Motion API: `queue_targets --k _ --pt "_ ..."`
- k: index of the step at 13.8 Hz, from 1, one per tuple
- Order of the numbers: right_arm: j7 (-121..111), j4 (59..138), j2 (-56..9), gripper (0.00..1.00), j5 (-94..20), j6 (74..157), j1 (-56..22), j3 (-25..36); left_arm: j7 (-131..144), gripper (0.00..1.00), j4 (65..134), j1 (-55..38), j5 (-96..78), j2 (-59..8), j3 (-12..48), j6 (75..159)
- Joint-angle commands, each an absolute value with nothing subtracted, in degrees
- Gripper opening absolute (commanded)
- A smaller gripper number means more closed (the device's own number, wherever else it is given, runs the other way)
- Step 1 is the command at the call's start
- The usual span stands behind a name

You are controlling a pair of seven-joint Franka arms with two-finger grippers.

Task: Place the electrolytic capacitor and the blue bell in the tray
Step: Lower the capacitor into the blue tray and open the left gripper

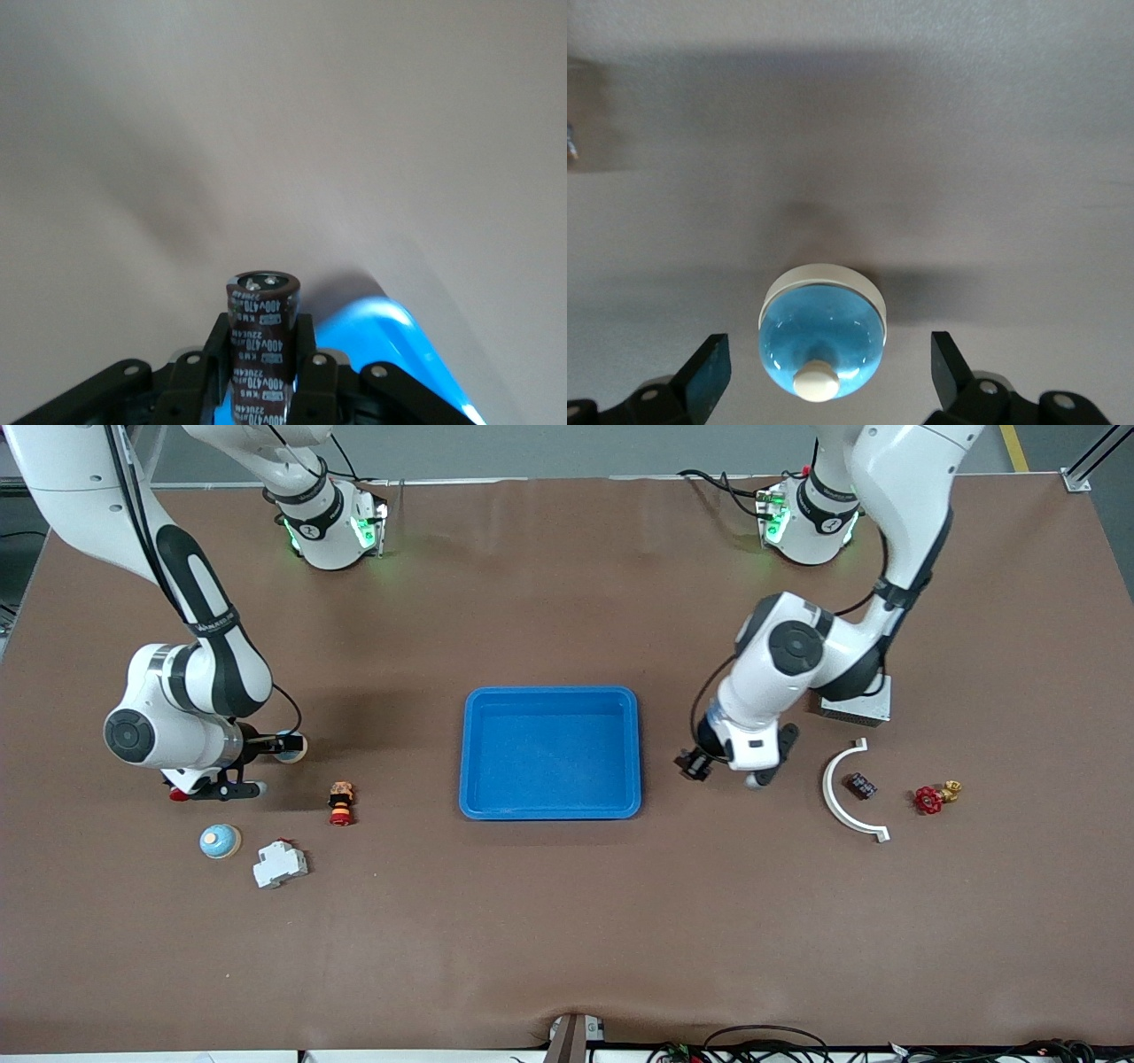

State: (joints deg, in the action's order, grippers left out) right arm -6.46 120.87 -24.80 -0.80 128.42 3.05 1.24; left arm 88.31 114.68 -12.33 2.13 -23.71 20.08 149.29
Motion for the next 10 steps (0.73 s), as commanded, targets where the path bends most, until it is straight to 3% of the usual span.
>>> queue_targets --k 1,9,10 --pt "-6.94 121.64 -25.22 1.0 -0.62 129.99 2.99 1.23 95.25 0.0 108.65 -17.03 2.02 -27.24 19.51 148.01" --pt "-7.03 121.64 -26.1 1.0 -0.35 131.31 2.99 1.23 98.61 0.0 105.38 -24.43 2.55 -35.33 19.42 148.01" --pt "-7.03 121.64 -26.1 0.87 -0.35 131.31 2.99 1.23 98.61 0.0 105.55 -24.69 2.55 -35.85 19.34 147.66"
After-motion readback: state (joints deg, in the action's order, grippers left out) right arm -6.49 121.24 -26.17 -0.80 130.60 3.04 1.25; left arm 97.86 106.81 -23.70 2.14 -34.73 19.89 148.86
